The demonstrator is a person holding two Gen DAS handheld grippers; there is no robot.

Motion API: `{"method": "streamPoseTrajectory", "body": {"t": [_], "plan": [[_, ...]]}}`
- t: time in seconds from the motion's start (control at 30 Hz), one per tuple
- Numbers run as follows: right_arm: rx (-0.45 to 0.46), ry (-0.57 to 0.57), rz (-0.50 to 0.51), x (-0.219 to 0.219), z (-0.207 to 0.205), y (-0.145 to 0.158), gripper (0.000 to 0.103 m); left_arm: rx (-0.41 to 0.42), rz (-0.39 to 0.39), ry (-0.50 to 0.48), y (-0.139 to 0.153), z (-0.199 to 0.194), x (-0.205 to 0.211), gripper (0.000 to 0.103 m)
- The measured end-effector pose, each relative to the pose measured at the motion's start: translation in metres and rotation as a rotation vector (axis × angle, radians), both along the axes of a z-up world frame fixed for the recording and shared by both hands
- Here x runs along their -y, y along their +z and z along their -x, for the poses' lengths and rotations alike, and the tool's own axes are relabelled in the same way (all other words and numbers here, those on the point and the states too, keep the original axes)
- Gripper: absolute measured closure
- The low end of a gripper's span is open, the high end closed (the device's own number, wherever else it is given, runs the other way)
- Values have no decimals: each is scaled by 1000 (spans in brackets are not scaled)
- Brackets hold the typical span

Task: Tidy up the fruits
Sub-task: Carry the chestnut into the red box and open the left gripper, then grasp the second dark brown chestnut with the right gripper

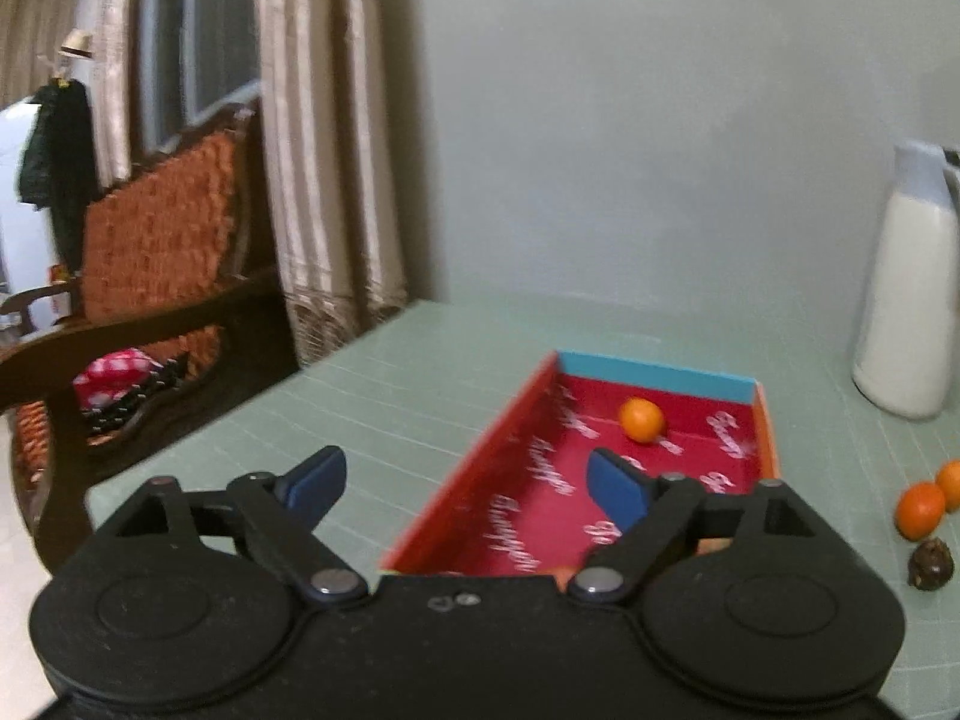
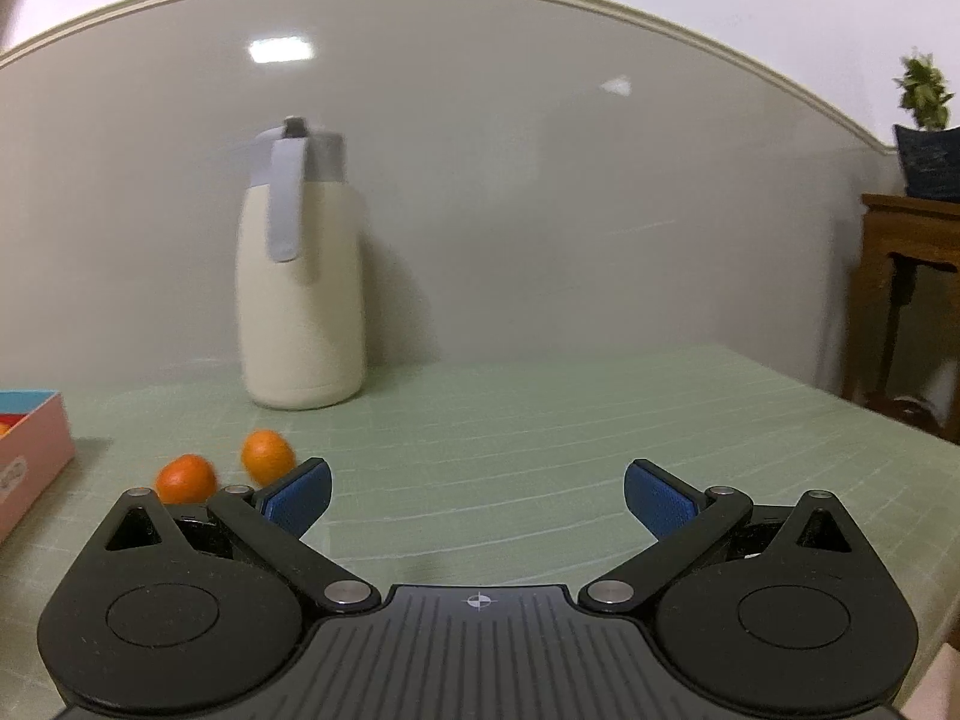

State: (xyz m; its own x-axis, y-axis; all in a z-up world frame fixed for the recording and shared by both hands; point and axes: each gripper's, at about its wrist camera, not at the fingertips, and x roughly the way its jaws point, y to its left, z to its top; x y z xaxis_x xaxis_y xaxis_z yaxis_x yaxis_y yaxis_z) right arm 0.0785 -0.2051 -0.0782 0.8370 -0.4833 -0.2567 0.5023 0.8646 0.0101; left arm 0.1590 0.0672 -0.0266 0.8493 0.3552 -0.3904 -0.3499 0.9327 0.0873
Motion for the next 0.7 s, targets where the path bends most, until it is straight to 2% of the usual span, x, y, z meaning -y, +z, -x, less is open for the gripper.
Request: {"method": "streamPoseTrajectory", "body": {"t": [0.2, 0.43, 0.7], "plan": [[-28, 71, -2, -16, -11, -2, 0, 15, -12, 73, -12, 22, -25, 17], [-94, 173, -13, -27, -30, -8, 0, -14, 54, 123, -26, 32, -53, 17], [-154, 327, -123, -40, -57, -3, 3, 1, 92, 188, -27, 46, -75, 14]]}}
